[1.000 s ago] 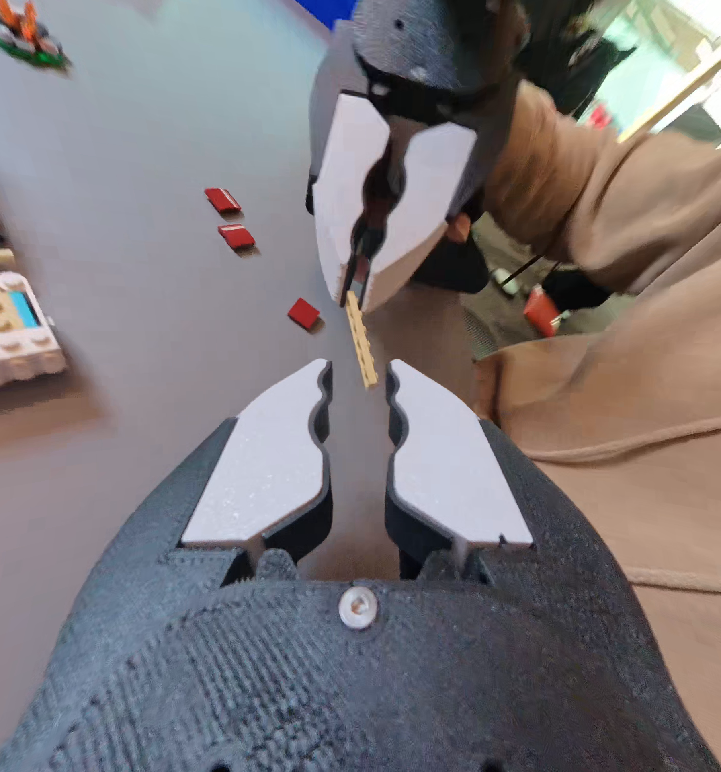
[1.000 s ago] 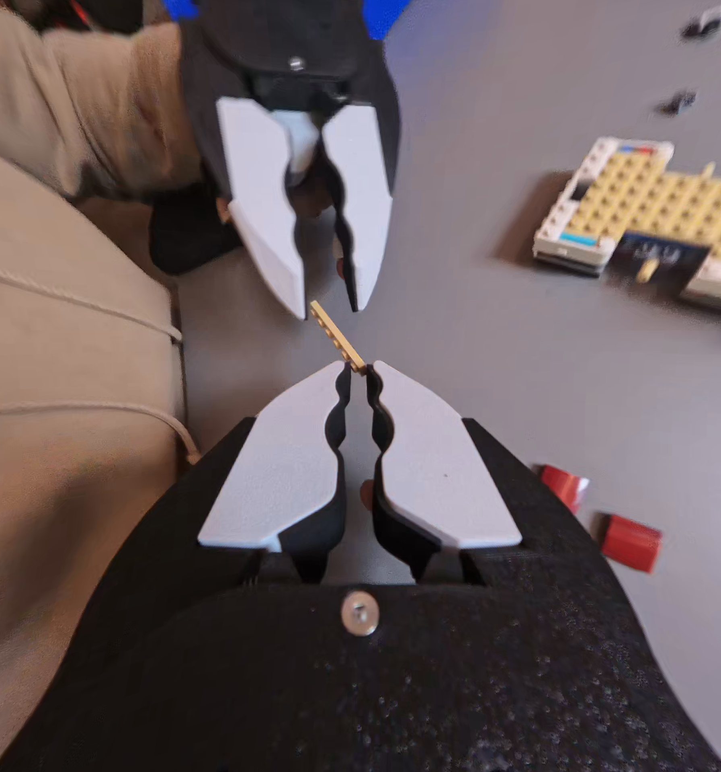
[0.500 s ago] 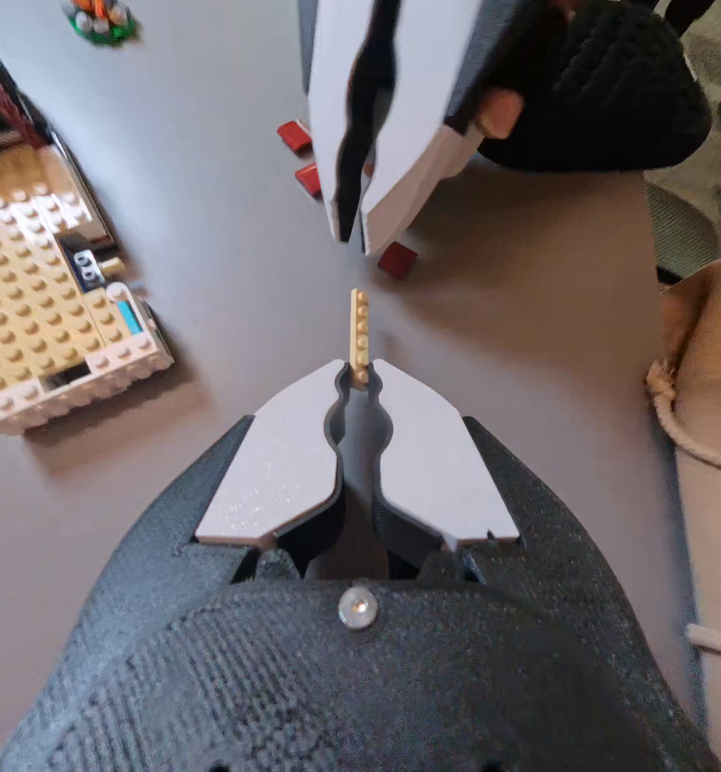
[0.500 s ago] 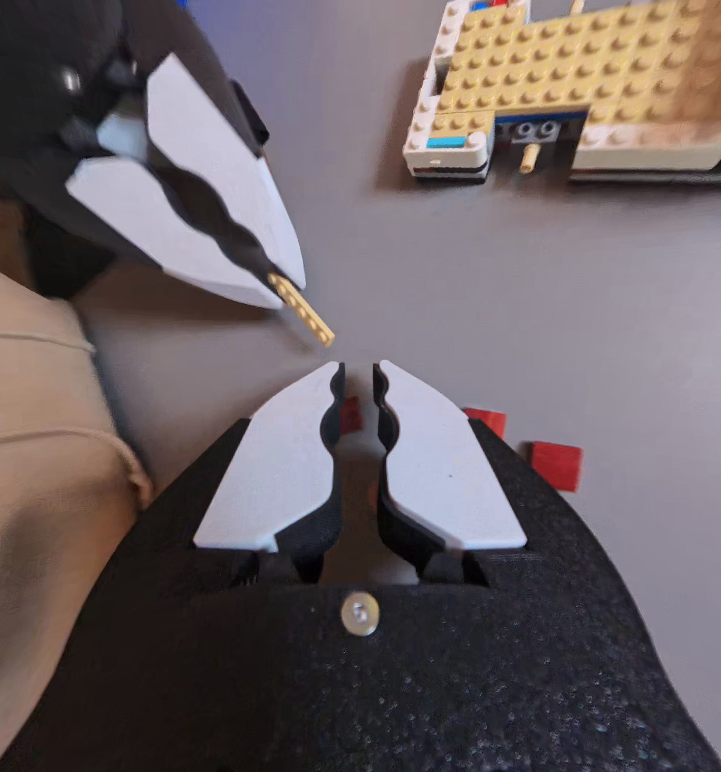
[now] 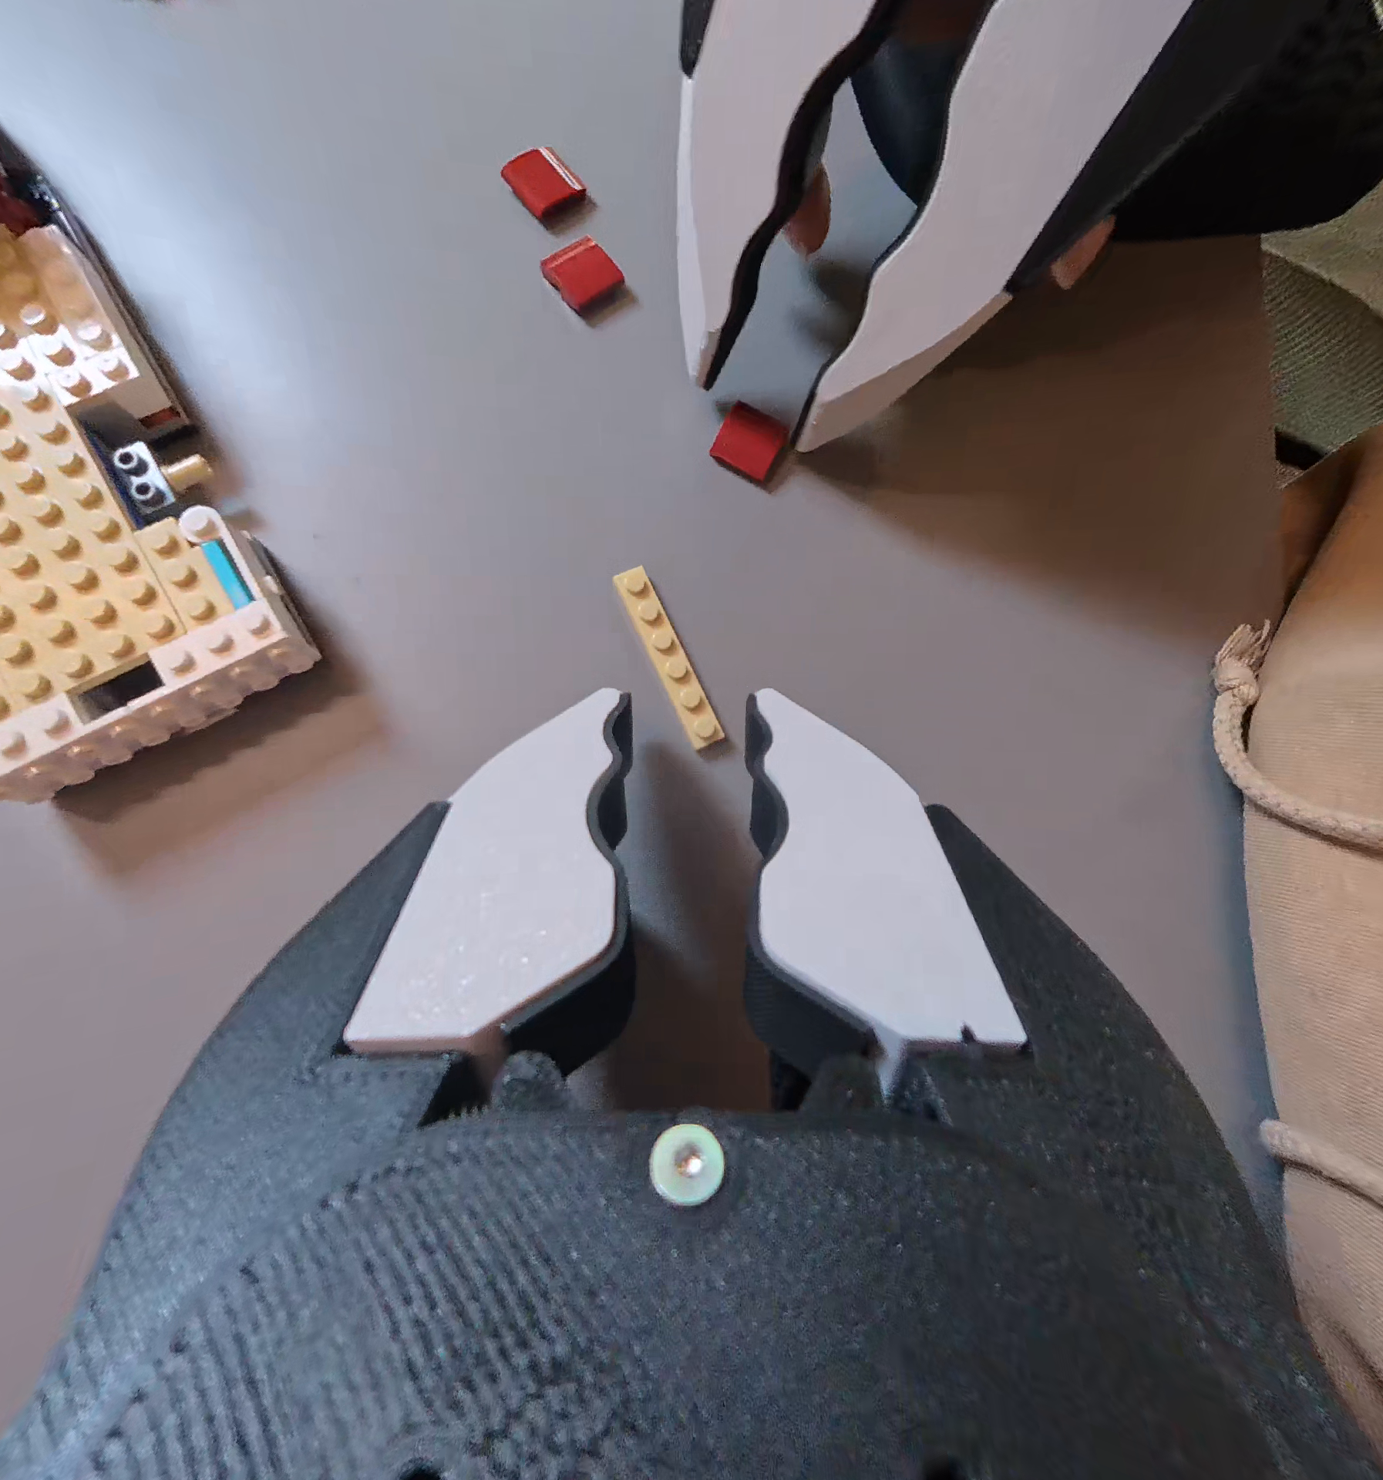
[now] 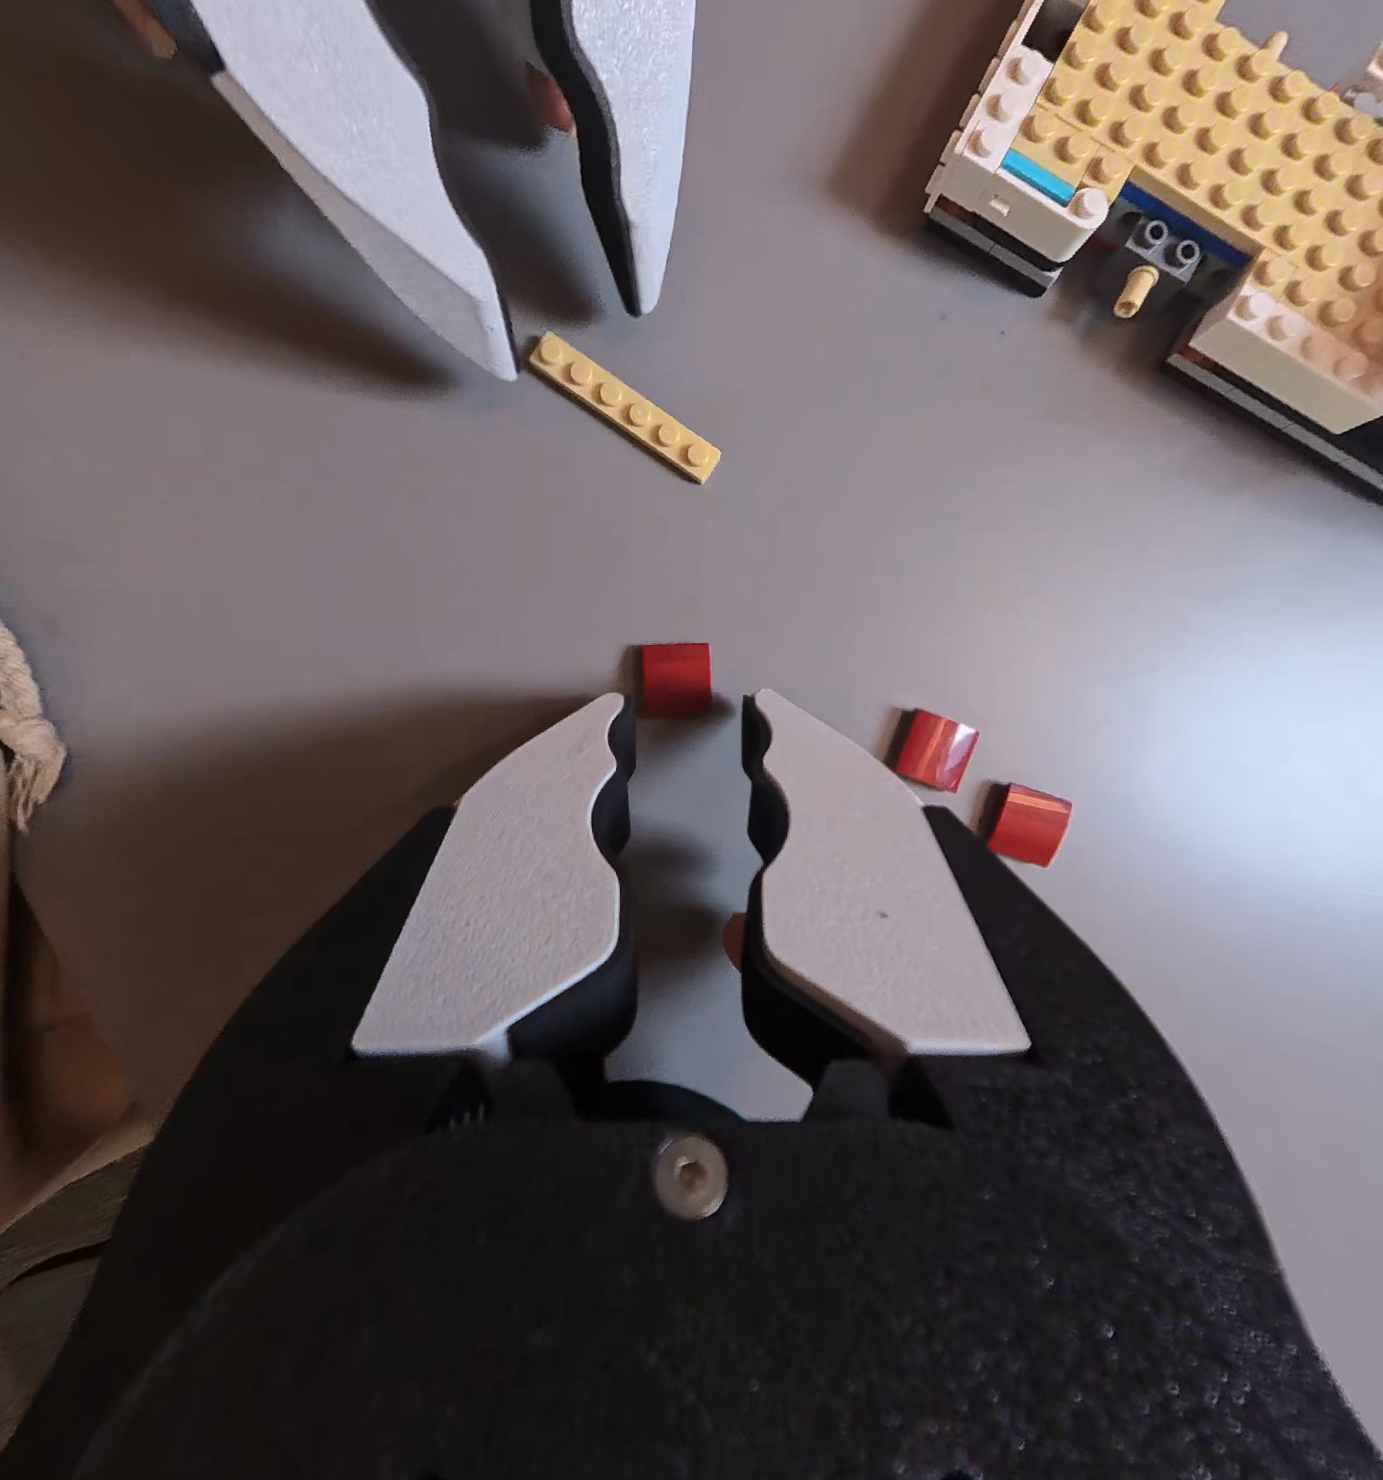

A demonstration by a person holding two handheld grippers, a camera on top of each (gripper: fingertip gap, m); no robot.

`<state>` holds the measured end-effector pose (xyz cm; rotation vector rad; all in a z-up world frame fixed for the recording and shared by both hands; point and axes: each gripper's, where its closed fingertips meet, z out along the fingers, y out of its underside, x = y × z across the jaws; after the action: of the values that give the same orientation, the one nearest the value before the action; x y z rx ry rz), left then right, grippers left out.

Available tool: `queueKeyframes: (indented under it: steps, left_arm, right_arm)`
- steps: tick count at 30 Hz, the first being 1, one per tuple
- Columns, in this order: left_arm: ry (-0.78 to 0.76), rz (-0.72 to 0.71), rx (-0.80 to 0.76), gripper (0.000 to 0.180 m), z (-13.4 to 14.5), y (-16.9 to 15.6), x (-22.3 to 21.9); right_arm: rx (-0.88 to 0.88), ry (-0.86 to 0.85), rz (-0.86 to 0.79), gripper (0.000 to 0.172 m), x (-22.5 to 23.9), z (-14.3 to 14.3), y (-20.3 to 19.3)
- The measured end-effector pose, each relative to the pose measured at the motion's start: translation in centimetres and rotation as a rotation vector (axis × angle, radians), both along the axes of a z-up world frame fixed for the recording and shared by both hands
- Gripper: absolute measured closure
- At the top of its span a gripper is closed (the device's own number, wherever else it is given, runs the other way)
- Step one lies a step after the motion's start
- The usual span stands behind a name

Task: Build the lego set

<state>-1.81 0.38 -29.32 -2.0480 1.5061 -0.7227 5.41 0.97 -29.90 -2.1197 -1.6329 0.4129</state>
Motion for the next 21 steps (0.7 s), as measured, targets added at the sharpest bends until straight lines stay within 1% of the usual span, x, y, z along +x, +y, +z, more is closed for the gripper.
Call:
queueKeyframes:
  steps: [2, 4, 6, 8, 10, 13, 15, 16, 19, 21]
  left_arm:
    - [0.041, -0.014, 0.032, 0.154, -0.5, -0.2, 0.0]
    - [0.046, -0.023, 0.043, 0.155, -0.6, -0.3, 0.1]
    - [0.042, -0.021, 0.038, 0.16, -0.6, -0.3, 0.2]
    - [0.054, -0.02, 0.064, 0.164, -0.7, -0.2, 0.1]
    - [0.06, -0.019, 0.082, 0.171, -0.8, -0.3, 0.1]
    - [0.048, -0.032, 0.079, 0.172, -0.7, -0.6, 0.7]
    - [0.041, -0.032, 0.081, 0.172, -0.6, -0.8, 1.2]
    - [0.035, -0.028, 0.076, 0.171, -0.6, -0.9, 1.5]
    - [-0.027, -0.044, -0.007, 0.163, 0.0, -2.1, 2.3]
    - [-0.033, -0.029, 0.014, 0.162, 0.2, -1.6, 2.0]
  right_arm:
    - [0.04, 0.021, 0.021, 0.146, -0.8, 0.5, 0.4]
    - [0.056, 0.045, 0.061, 0.147, -2.0, 1.1, 0.6]
    - [0.053, 0.014, 0.103, 0.147, -2.3, 0.8, 0.8]
    - [0.041, -0.014, 0.118, 0.147, -2.1, 0.5, 0.7]
    - [0.021, -0.013, 0.105, 0.147, -1.7, 0.5, 0.5]
    - [-0.015, -0.006, 0.052, 0.147, -0.7, 0.4, -0.1]
    - [-0.002, -0.02, 0.014, 0.147, -0.1, 0.0, 0.0]
    - [-0.003, -0.018, 0.001, 0.147, 0.0, -0.1, -0.1]
    - [-0.007, 0.009, -0.027, 0.147, -0.4, -0.2, -0.3]
    - [-0.006, 0.008, -0.035, 0.15, -0.6, -0.3, -0.2]
